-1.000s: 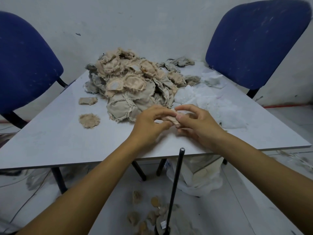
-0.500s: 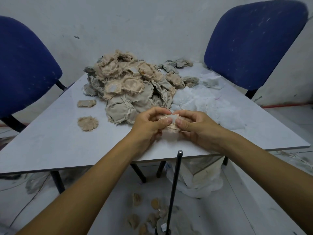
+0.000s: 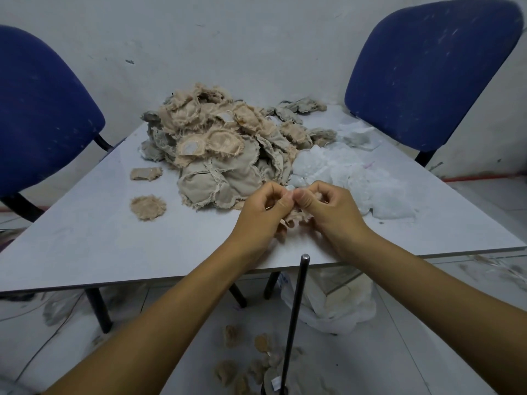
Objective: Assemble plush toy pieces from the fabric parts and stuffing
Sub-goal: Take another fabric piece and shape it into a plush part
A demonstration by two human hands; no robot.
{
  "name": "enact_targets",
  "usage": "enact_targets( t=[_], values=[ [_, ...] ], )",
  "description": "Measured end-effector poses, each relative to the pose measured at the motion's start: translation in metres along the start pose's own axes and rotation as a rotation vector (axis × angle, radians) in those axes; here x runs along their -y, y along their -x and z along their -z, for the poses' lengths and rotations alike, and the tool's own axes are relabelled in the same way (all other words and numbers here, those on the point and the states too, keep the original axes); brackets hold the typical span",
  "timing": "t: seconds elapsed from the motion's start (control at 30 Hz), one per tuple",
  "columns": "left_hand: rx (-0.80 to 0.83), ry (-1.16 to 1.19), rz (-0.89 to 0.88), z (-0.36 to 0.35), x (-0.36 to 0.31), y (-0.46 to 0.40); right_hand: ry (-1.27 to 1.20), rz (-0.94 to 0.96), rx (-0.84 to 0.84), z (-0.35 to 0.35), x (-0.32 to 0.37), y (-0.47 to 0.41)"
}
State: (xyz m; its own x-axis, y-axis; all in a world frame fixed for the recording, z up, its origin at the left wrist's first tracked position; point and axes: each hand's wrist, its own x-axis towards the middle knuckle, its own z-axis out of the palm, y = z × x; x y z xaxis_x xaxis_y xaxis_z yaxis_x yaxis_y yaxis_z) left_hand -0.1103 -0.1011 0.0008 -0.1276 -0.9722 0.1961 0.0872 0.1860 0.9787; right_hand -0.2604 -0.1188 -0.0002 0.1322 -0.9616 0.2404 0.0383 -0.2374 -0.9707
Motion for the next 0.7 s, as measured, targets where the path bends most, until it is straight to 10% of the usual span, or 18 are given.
enact_targets(
  t=[0.17,0.43,0.7],
  values=[
    [0.055,-0.070,-0.009,0.004,-0.001,0.002,-0.069,-0.101,-0.021,-0.001,-0.001,-0.003],
    [-0.233,-0.088,0.007,0.002,0.003,0.001,-0.022,-0.132,0.426,0.013,0.006,0.000],
    [-0.031,-0.071,0.033,0.002,-0.004,0.000,0.238,0.053,-0.009,0.001,-0.003,0.006]
  ],
)
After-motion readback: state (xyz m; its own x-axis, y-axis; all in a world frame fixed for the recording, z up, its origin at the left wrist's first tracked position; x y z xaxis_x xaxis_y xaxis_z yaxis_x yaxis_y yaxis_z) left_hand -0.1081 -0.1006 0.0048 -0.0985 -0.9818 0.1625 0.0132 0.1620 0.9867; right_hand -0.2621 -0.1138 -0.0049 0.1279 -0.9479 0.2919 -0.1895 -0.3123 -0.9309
